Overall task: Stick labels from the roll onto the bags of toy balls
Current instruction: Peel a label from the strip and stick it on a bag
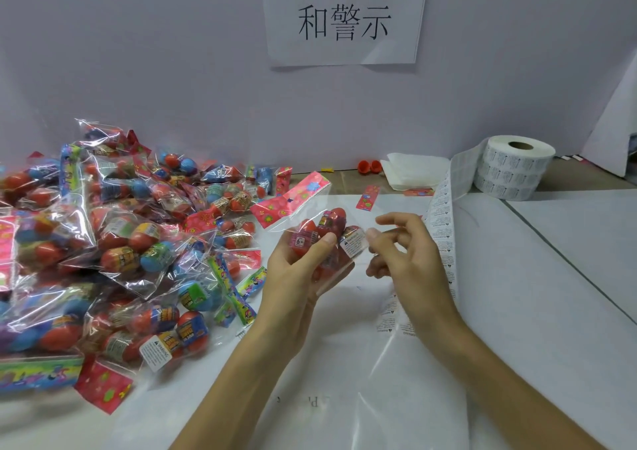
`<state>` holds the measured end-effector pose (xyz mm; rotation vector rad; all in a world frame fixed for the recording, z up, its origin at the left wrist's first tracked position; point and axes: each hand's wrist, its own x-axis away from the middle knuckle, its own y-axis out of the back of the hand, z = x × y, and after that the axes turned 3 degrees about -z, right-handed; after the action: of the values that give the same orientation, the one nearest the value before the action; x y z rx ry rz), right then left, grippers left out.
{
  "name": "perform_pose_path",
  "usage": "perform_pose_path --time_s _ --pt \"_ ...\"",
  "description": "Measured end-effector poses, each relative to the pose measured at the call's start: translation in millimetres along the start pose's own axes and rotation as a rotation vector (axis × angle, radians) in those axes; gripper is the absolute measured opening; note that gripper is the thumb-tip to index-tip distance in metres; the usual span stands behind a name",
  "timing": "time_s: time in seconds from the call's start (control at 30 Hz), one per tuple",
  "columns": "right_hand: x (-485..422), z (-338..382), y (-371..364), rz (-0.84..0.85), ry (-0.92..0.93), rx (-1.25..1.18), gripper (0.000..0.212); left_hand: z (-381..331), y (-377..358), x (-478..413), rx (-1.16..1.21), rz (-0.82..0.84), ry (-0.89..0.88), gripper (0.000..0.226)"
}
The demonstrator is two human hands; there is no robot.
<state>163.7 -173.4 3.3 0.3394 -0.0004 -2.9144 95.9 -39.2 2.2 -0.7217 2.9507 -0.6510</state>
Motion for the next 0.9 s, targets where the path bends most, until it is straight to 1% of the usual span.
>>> perform_pose_path --time_s 0.1,0.13,0.17,0.23,0.37,0.43,0.53,0.67,0.77,0.83,0.9 --pt "2.3 1.4 -1.8 0.059 -0.004 0.035 0.04 -0.5 -1.1 1.4 -0.019 0.008 -0.013 0.058" --pt "3.0 0.9 -2.3 0.065 0.001 0.064 0.043 -0.3 -1.3 1.9 -0.025 0.021 -0.016 0.06" --pt "3.3 0.3 -2.5 0.067 0.011 0.084 0.04 0.1 -1.2 2.3 -0.028 0.032 -0.016 0.06" --pt "2.8 0.4 -2.1 0.075 0.027 0.079 0.03 0.0 -1.0 2.1 -0.028 0.041 -0.011 0.057" --pt "-1.0 4.9 2.3 0.104 0.028 -0.014 0.043 -2.6 0.4 1.6 -0.024 0.064 -0.012 0.048" --pt "-1.9 6.7 3.9 0.132 0.027 -0.06 0.044 -4.3 1.4 1.7 -0.013 0.076 -0.008 0.048" --pt "-1.8 6.1 3.1 0.142 0.029 -0.061 0.042 -5.5 1.8 2.3 -0.011 0.087 -0.011 0.049" --pt "-2.6 1.5 2.5 0.12 0.02 -0.031 0.026 -4.8 0.1 3.1 -0.074 0.095 -0.039 0.056" --pt "-1.9 -1.4 2.7 0.101 0.072 0.055 0.032 -3.0 -2.5 2.9 -0.144 0.072 -0.066 0.069" --pt "-1.2 -0.3 2.2 0.109 0.077 0.054 0.032 -3.0 -1.5 2.2 -0.141 0.07 -0.07 0.068" --pt "-2.0 0.3 2.6 0.119 0.063 0.031 0.027 -4.0 0.1 1.6 -0.118 0.095 -0.056 0.067"
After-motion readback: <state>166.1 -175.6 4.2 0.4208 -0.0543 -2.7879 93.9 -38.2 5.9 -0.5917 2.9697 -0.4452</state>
